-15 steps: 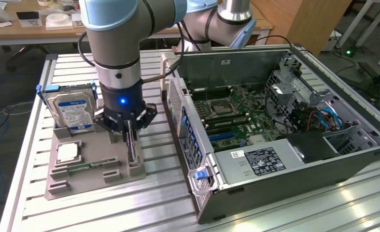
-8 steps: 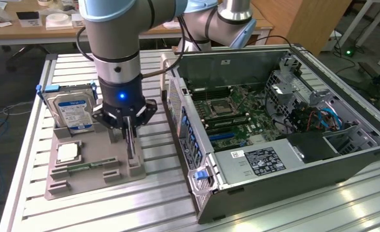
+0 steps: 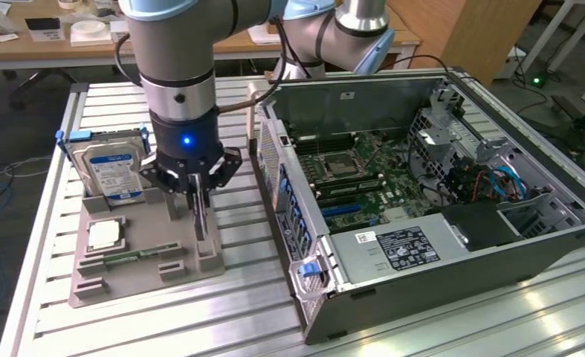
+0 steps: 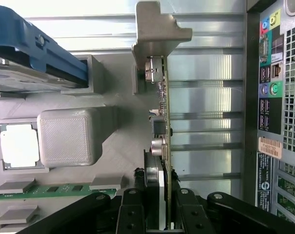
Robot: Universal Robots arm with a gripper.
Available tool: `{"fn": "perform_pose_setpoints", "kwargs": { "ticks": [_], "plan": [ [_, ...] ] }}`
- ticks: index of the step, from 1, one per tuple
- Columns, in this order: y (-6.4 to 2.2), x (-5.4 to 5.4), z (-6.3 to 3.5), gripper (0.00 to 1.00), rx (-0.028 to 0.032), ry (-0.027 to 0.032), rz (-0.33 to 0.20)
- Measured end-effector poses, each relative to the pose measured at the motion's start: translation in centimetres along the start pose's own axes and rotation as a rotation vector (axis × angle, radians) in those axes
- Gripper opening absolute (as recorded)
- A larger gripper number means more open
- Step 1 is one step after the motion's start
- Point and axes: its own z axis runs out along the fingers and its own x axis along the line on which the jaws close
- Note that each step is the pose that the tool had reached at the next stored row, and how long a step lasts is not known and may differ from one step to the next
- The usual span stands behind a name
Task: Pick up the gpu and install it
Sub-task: 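Pick up the gpu and move the gpu toward the slot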
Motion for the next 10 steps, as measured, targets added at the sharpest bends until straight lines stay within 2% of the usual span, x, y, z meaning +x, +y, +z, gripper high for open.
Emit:
{"fn": "perform_pose_setpoints", "kwargs": {
  "ticks": [10],
  "plan": [
    [0.00,0.00,-0.69,0.28,-0.0126,0.0007,0.000]
  ]
}}
